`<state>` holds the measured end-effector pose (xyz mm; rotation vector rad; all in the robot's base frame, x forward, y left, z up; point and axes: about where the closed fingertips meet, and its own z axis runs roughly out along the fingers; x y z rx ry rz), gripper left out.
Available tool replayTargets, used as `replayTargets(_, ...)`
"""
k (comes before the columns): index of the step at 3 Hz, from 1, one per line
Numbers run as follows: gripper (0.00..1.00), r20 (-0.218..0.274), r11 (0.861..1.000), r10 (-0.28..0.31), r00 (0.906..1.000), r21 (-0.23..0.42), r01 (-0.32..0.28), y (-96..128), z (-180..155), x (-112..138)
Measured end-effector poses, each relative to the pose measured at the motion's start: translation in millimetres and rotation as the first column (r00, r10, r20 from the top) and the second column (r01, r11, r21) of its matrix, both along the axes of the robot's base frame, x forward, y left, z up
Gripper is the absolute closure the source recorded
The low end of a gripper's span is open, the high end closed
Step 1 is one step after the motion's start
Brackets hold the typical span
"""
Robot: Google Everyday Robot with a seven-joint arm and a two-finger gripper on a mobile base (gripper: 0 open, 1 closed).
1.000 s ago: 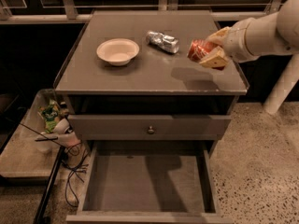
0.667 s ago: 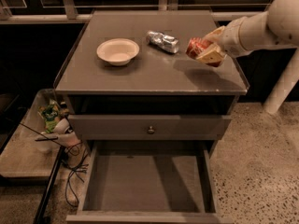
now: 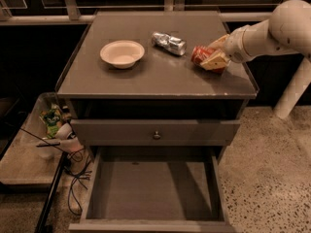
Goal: Pick coke can from middle drawer and place on counter
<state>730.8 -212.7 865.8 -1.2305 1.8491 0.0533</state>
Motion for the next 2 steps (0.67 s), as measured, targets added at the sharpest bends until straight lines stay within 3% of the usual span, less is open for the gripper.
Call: replayTargets(2, 0.36, 0.000, 1.000, 0.000, 1.0000, 0.000, 0.000, 0.0, 0.0, 0.0)
